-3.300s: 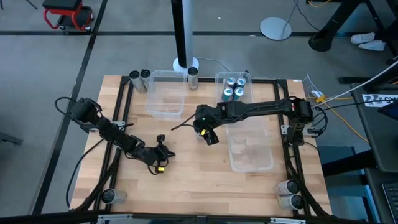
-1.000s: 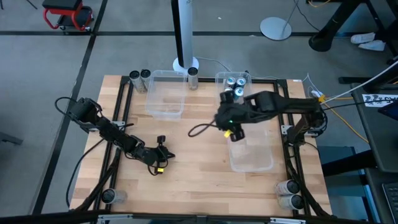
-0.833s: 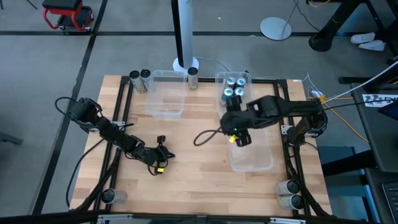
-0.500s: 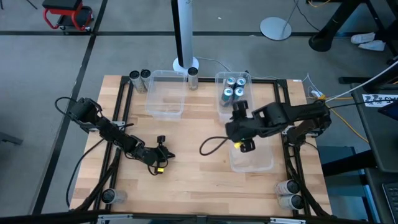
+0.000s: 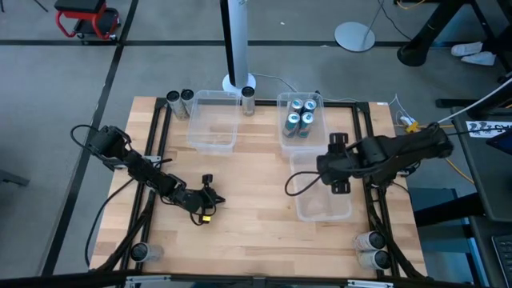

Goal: Sort soda cans
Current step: Put the white pink soda can into the bottom right transparent bin

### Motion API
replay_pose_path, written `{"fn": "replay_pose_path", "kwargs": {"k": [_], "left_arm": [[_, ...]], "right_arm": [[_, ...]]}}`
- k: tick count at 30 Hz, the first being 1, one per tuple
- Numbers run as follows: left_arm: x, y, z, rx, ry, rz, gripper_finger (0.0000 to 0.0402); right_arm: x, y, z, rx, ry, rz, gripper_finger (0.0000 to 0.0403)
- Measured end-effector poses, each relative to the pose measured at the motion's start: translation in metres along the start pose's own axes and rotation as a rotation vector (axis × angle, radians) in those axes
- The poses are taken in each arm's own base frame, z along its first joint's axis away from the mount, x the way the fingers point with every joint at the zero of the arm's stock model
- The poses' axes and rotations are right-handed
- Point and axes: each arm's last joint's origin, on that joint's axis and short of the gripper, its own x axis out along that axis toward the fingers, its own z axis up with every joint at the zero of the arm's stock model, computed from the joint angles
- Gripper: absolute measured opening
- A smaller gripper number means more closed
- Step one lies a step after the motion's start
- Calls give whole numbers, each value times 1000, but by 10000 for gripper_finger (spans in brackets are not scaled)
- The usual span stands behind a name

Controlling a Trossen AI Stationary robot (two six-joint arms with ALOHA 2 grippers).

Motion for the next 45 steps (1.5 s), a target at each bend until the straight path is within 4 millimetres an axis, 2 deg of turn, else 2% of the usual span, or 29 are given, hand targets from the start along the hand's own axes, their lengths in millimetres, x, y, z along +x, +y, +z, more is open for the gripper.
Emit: {"fn": "replay_pose_path", "kwargs": {"k": [11, 18, 23, 27, 36, 41, 45], "left_arm": [[0, 0, 0, 0, -1, 0, 8], [0, 0, 0, 5, -2, 0, 8], [0, 0, 0, 6, -2, 1, 8], [0, 0, 0, 6, -2, 1, 8], [0, 0, 0, 2, -1, 0, 8], [0, 0, 0, 2, -1, -1, 8], [0, 0, 0, 1, 0, -1, 8]], "right_arm": [[54, 19, -6, -8, 7, 32, 248], [88, 13, -6, 28, 12, 71, 248], [105, 3, -7, 40, 19, 82, 248], [111, -4, -8, 56, 34, 85, 257], [113, -4, -7, 46, 41, 91, 340], [101, -7, -2, -1, 26, 148, 362], [83, -13, 1, 2, 27, 129, 365]]}}
